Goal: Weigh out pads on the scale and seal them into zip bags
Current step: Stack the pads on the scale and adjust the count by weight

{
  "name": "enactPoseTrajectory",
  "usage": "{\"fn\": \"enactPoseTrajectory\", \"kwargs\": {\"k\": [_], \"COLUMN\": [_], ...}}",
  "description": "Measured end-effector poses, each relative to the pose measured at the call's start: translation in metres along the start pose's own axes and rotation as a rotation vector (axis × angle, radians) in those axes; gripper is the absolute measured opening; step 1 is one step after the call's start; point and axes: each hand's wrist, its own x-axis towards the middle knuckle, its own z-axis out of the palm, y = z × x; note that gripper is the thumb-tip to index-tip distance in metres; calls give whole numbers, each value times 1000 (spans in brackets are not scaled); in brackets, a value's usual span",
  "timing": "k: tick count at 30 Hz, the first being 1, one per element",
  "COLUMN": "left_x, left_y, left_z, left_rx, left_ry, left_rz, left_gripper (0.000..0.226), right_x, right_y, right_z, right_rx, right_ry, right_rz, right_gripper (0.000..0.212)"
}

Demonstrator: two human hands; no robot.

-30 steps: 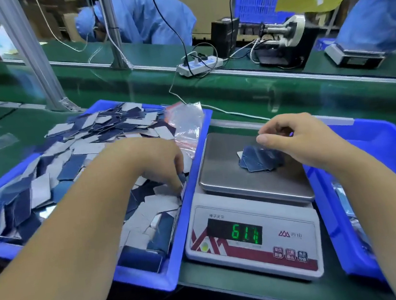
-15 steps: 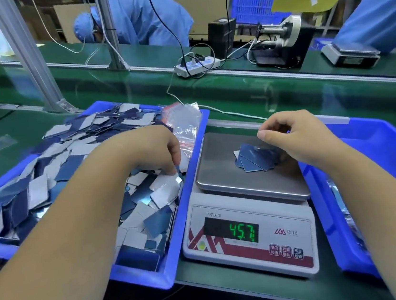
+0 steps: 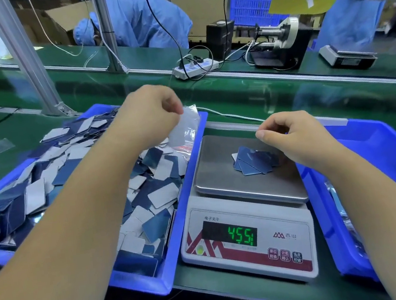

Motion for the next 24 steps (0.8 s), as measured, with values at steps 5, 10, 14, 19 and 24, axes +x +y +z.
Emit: {"fn": "enactPoseTrajectory", "kwargs": {"k": [5,10,14,19,24], "left_x": [-10,-10,-17,-21,-14], "left_y": [39,53,44,34,26], "left_z": [54,89,88,78,65], "left_rx": [-509,-639,-441,-262,-423], "left_ry": [-182,-196,-232,-345,-167], "left_rz": [4,153,405,480,251], "left_gripper": [21,33,40,39,35], "right_x": [1,4,6,3,2], "right_y": [-2,3,4,5,8], "right_z": [-3,-10,-8,-7,-7], "right_rx": [238,316,301,158,53], "right_ry": [-17,47,22,-48,-46], "right_rz": [27,84,118,108,80], "right_gripper": [15,20,19,17,12]}}
